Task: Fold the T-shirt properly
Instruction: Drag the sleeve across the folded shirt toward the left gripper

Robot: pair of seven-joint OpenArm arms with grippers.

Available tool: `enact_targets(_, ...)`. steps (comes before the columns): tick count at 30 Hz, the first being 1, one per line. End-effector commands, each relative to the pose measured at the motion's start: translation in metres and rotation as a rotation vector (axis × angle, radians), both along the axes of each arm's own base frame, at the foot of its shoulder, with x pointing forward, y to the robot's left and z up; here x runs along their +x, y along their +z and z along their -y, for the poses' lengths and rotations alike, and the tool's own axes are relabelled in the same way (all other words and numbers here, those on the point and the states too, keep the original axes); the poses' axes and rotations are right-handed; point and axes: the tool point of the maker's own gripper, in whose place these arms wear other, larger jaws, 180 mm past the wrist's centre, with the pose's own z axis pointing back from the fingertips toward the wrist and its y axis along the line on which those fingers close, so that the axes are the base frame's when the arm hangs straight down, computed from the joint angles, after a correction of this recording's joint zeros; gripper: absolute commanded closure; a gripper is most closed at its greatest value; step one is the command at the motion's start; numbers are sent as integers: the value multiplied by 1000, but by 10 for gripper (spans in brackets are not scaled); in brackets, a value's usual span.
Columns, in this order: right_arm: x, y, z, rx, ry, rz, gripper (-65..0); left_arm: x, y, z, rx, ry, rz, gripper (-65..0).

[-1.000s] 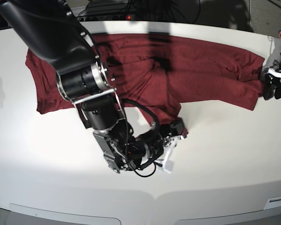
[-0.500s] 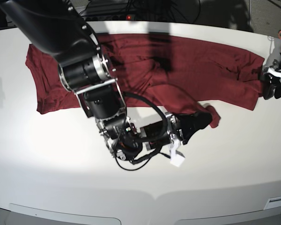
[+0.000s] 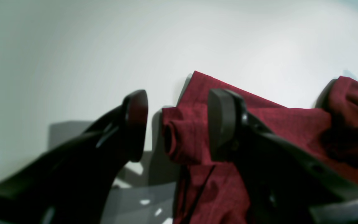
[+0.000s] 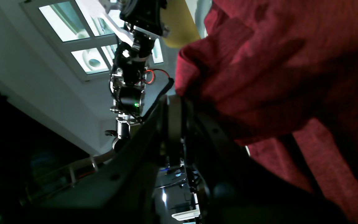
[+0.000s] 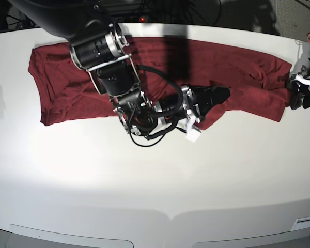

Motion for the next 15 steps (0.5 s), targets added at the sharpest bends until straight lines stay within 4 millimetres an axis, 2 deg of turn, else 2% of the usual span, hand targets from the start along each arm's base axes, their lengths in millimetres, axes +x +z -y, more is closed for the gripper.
enact_targets(1,16,22,-5,57,-25,23,0,9,19,-7,11,0,61,-303)
enact_targets(5,19,24,-5,57,-24,31,-13,9,19,-7,11,0,61,-303)
enact_targets(8,22,27,-5,57,-24,41,-182,9,19,-7,11,0,62,-303)
enact_targets(10,27,30,-5,57,-24,55,-250,9,19,-7,11,0,61,-303)
enact_targets(15,51,53,-5,58,-22,131,-261,9,19,-7,12,-1,61,-303)
